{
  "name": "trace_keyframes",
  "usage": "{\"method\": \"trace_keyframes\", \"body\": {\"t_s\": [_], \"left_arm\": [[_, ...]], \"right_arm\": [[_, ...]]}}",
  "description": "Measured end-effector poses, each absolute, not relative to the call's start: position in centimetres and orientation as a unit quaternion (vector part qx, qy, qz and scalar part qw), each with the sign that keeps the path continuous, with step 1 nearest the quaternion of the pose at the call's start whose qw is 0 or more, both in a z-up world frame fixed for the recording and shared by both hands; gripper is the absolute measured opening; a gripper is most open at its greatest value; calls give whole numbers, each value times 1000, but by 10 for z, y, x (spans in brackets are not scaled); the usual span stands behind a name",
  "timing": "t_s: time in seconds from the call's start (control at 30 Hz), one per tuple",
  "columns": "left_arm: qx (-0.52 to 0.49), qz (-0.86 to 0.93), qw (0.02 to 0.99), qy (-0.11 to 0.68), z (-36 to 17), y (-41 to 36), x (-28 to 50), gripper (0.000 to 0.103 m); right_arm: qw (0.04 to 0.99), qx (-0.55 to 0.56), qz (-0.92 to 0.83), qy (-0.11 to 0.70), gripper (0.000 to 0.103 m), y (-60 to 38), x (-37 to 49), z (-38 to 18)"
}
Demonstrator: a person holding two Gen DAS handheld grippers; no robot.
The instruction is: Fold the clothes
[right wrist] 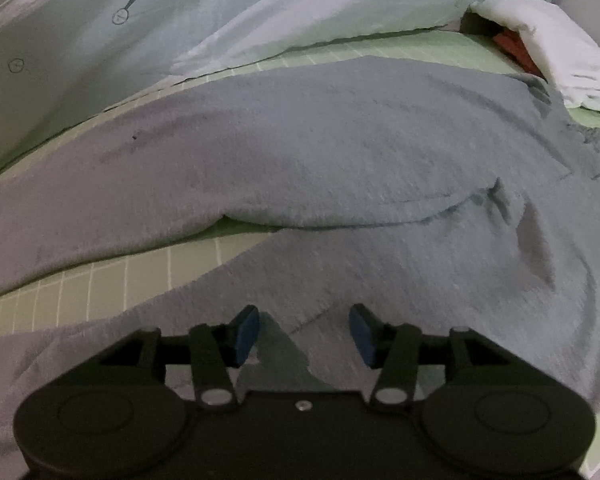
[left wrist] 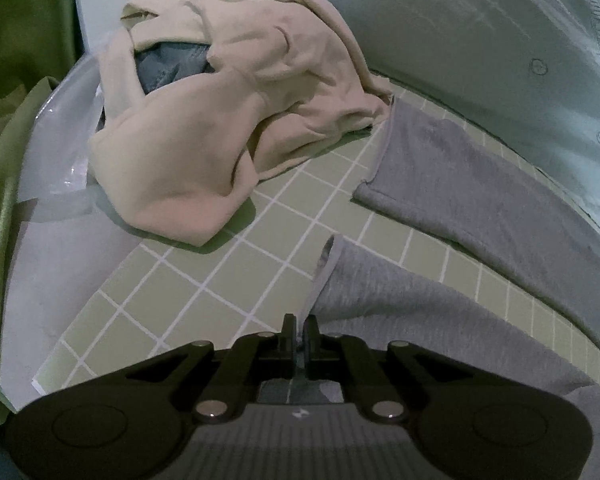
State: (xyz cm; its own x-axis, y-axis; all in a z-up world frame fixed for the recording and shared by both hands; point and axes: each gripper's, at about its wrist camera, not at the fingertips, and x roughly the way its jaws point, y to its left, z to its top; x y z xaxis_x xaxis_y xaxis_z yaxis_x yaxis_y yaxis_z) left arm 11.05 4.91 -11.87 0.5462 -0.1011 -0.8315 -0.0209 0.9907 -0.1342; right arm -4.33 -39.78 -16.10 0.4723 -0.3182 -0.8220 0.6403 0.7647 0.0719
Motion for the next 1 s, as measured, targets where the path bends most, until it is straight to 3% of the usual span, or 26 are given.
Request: {"method": "trace_keyframes", "body": {"t_s": [0.03,0.1,0.13,0.4,0.57,0.87,1.0], "left_arm": [[-65,-23,876,477,-119,49,112,10],[-64,-23,875,479,-120,48,116,14],[-65,-24,875,480,-121,47,117,16],[-62,-35,872,485,-124,42,125,19],[-53,-41,870,488,-124,38,124,33],[-37,-53,866,495,-124,31,122,33],[-34,-58,863,500,-122,31,119,5]], "right_arm": [[836,188,-289,428,24,-399,-43,-161],[832,190,-296,430,8,-403,-43,-160],[831,198,-296,428,6,-406,-44,-159],[841,209,-304,395,3,-407,-60,-139],[849,217,-305,373,3,-407,-68,-125],[849,233,-315,354,3,-412,-79,-118],[850,232,-315,352,3,-411,-81,-117]]}}
